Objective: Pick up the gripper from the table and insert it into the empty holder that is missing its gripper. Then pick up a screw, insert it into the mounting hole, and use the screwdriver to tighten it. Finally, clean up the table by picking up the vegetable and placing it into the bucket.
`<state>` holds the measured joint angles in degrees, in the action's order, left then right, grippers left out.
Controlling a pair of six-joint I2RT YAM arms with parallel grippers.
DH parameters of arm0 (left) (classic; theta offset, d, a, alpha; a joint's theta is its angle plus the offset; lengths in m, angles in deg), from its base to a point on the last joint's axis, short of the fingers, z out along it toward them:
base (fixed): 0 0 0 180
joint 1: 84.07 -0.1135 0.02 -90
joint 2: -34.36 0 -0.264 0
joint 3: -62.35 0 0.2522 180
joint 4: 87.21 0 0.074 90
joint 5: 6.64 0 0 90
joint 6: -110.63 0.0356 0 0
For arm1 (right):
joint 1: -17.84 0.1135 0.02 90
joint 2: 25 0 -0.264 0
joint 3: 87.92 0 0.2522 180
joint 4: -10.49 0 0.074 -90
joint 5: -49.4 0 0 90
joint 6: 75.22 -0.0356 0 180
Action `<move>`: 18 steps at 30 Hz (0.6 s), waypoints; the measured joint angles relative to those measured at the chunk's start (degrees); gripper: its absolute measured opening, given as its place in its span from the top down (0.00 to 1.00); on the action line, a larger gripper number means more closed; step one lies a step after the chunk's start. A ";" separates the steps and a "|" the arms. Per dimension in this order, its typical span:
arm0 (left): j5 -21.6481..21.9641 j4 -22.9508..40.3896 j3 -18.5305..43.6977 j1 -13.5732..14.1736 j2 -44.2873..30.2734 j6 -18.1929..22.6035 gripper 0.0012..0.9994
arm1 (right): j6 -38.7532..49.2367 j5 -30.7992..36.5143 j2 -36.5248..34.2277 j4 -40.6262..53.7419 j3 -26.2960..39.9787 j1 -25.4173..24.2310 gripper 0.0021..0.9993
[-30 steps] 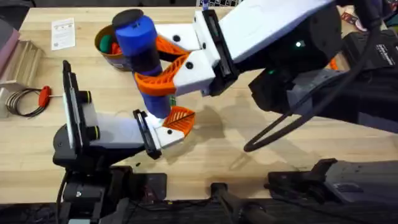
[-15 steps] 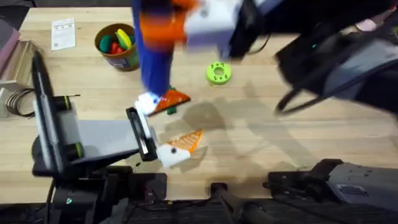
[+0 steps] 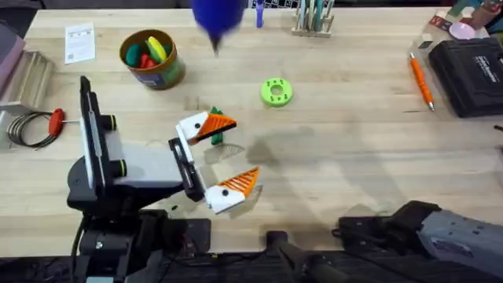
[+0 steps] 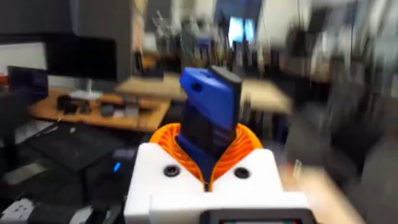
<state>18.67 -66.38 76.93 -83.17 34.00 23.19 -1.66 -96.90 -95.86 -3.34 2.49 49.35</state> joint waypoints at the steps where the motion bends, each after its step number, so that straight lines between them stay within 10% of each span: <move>1: 0.00 0.00 0.00 0.00 0.00 0.00 0.01 | 1.40 0.59 -0.77 4.66 -0.27 -0.33 0.98; 6: 0.02 0.00 0.00 0.00 0.00 0.00 0.01 | 11.61 10.54 -2.65 30.92 -1.29 -3.80 0.98; 18: 0.02 0.00 0.00 0.01 0.00 0.00 0.01 | 25.22 33.03 -2.62 57.84 -1.57 -19.46 0.98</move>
<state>18.70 -66.38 76.93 -83.16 34.00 23.19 23.56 -63.88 -98.48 54.51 0.91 29.89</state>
